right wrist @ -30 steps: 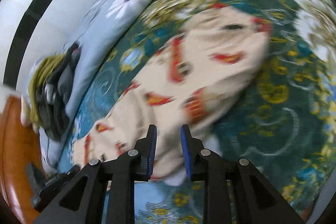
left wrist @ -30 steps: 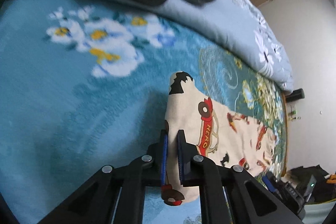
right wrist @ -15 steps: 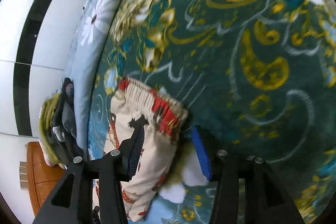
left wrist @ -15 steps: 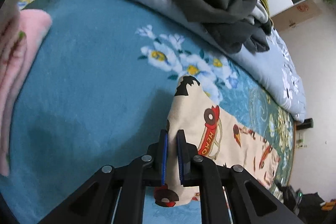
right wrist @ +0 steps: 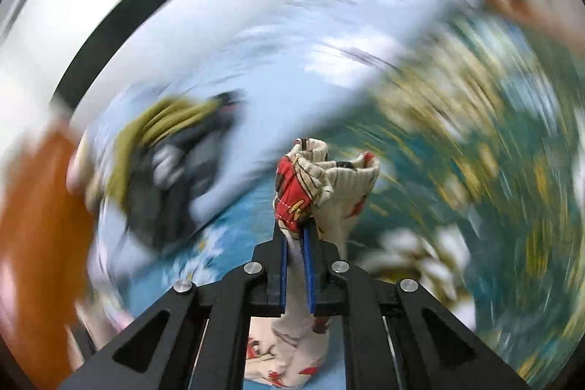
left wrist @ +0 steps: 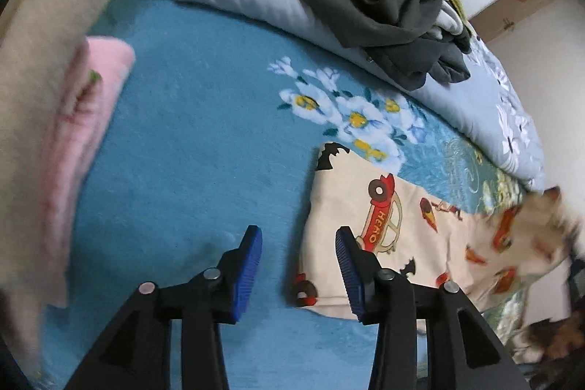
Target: Fold clothes
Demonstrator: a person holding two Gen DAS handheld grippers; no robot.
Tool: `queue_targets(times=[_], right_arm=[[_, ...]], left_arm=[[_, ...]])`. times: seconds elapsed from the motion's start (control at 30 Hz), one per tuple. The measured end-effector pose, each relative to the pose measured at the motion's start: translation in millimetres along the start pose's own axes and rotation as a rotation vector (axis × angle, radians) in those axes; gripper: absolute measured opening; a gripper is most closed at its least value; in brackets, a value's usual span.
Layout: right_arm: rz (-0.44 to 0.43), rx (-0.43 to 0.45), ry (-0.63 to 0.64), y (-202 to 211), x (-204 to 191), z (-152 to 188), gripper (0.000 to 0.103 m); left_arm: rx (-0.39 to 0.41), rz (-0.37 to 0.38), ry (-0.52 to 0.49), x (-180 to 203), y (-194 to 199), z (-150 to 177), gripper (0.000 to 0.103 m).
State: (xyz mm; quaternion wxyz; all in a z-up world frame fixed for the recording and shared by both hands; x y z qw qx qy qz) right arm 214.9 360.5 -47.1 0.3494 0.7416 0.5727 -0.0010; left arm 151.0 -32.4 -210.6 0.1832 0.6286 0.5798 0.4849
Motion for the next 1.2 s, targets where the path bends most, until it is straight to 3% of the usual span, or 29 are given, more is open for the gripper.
queue_targets(times=[0.07,0.13,0.23,0.33,0.5,0.67,0.77,0.83,0.93,1.0,1.03,1.13,1.2], right_arm=[[-0.13,-0.017,0.116,-4.3,-69.0,13.9,0.008],[-0.217,-0.082,0.146,-17.7,-114.7,44.1,0.008],[-0.268,-0.255,0.177,-50.4,-161.5,118.1,0.008],[-0.252,-0.402,0.199,-70.1,-180.9,185.2,0.008],[-0.282,-0.477,0.252,-56.1,-178.0,210.6,0.012],[-0.31,-0.552,0.305,-41.9,-174.6,235.2,0.041],[-0.293,-0.529,0.295,-34.1,-160.0,220.5,0.042],[-0.253,-0.501,0.266,-29.3,-143.0,206.6,0.042],[-0.195,-0.471,0.184,-26.2,-115.0,187.0,0.042],[-0.16,-0.453,0.139,-25.6,-98.8,177.2,0.042],[-0.146,-0.446,0.12,-25.7,-92.4,173.2,0.042],[-0.121,-0.431,0.064,-26.6,-79.1,163.1,0.042],[-0.113,-0.419,0.046,-27.3,-75.4,156.8,0.042]], left_arm=[[0.005,-0.007,-0.018,-1.9,3.6,-0.9,0.046],[0.011,-0.007,-0.022,-5.7,7.8,-1.9,0.046],[0.008,0.002,-0.003,-13.4,14.1,-1.2,0.046],[0.0,0.039,0.04,-18.5,19.4,1.2,0.046],[-0.036,0.16,0.126,-12.3,19.5,7.0,0.046],[-0.097,0.292,0.21,10.3,-1.7,14.0,0.051],[-0.134,0.298,0.209,23.0,-19.3,22.5,0.054],[-0.157,0.252,0.173,27.3,-31.0,29.6,0.054],[-0.149,0.279,0.151,47.0,-35.0,30.8,0.053],[-0.141,0.25,0.104,56.4,-39.0,30.1,0.052],[-0.137,0.235,0.08,61.1,-40.9,29.7,0.049],[-0.142,0.192,0.063,65.9,-49.2,28.4,0.024],[-0.121,0.206,0.059,66.0,-42.8,21.5,0.021]])
Point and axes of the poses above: each gripper's, at about its wrist camera, not at the fingertips, and y roughly against the way its jaws point, x to its right, z to its underside, the point moved 9 cm from there along -y, roughly the way its jaws point, and after that the axes turned 14 degrees about x, right-handed, at the moved point
